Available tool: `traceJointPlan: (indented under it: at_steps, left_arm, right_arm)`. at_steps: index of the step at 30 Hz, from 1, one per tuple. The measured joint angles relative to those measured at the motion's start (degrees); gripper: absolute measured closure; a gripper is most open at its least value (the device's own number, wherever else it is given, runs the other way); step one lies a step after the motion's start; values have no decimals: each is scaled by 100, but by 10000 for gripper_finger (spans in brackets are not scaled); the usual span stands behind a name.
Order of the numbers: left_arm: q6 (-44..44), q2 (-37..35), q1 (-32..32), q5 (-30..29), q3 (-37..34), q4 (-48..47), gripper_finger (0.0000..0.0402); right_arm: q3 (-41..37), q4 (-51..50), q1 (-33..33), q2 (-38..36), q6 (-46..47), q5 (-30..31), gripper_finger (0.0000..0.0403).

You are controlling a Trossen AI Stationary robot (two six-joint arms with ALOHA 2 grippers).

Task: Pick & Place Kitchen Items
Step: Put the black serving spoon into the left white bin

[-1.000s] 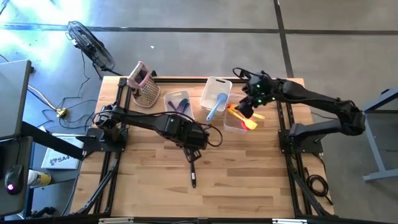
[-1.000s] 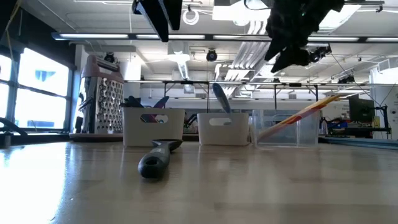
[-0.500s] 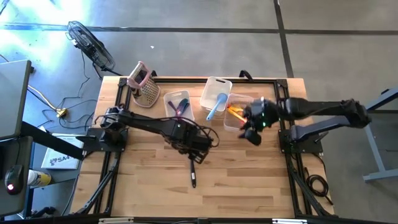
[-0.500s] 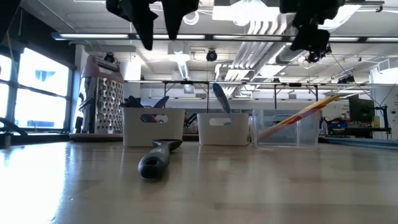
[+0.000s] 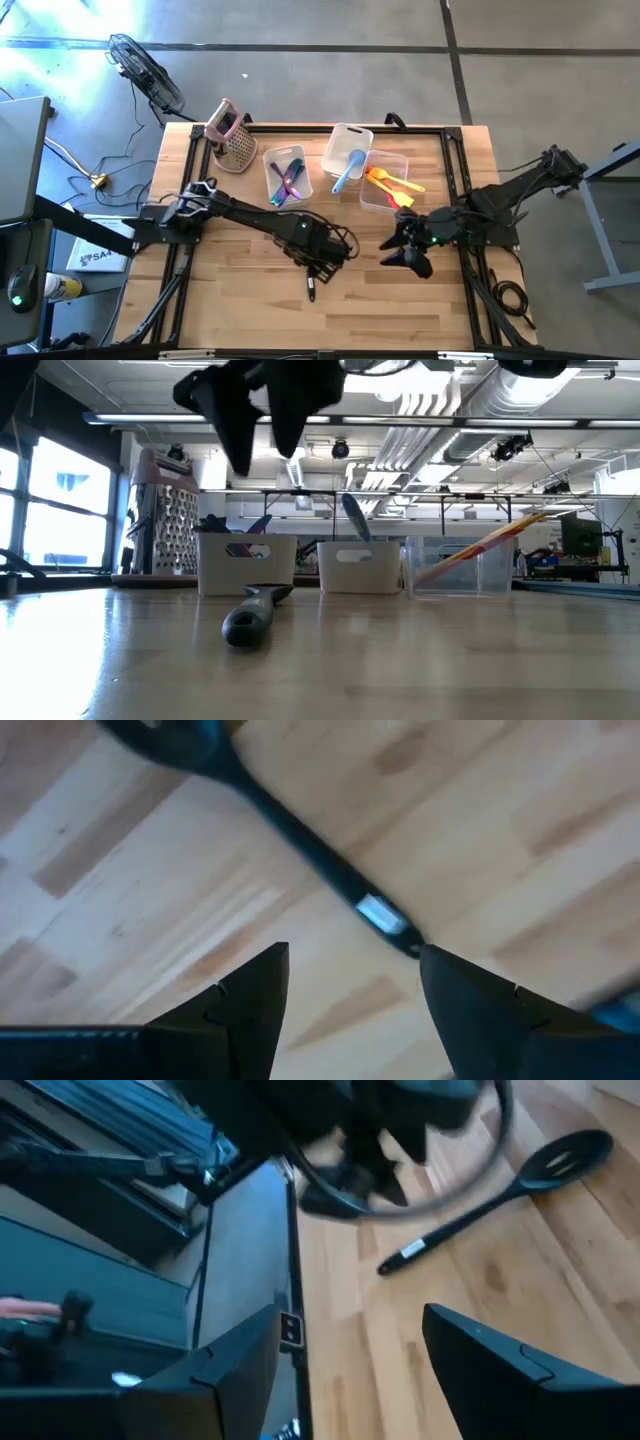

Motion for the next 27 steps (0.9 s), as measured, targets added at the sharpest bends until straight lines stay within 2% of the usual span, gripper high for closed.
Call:
traceJointPlan:
  at_steps: [3,7,9,11,13,16,17,20,23,27]
  left_arm:
    - [-160,99,-25,-156,-39,-337,183]
    - [-711,264,9,-40,-35,-268,183]
    - [-951,387,11,-11,-13,88,183]
    - [-1287,423,15,-21,-37,-96,183]
    - [-1715,533,75,-28,7,171,183]
    - [-2453,664,113,9,-41,68,183]
    - [-2683,719,142,37,-20,336,183]
    - [-3161,755,187,103,-34,362,183]
    - [-3592,841,281,191,-7,670,183]
    - [-3857,841,394,379,-13,577,183]
  right_arm:
    - [0,220,150,1,254,56,164]
    - [-4,663,247,-29,404,-474,164]
    - [-4,1093,324,-31,232,-892,164]
    - [-4,1499,419,-33,-23,-1378,164]
    - [-4,1783,506,-50,-261,-2011,164]
    - [-4,2006,640,-153,-527,-3015,164]
    - [-4,2003,698,-224,-579,-3309,164]
    - [-4,1942,923,-493,-615,-3978,164]
    - [-4,1840,1265,-828,-767,-4171,164]
    - [-4,1708,1732,-1314,-906,-3955,164]
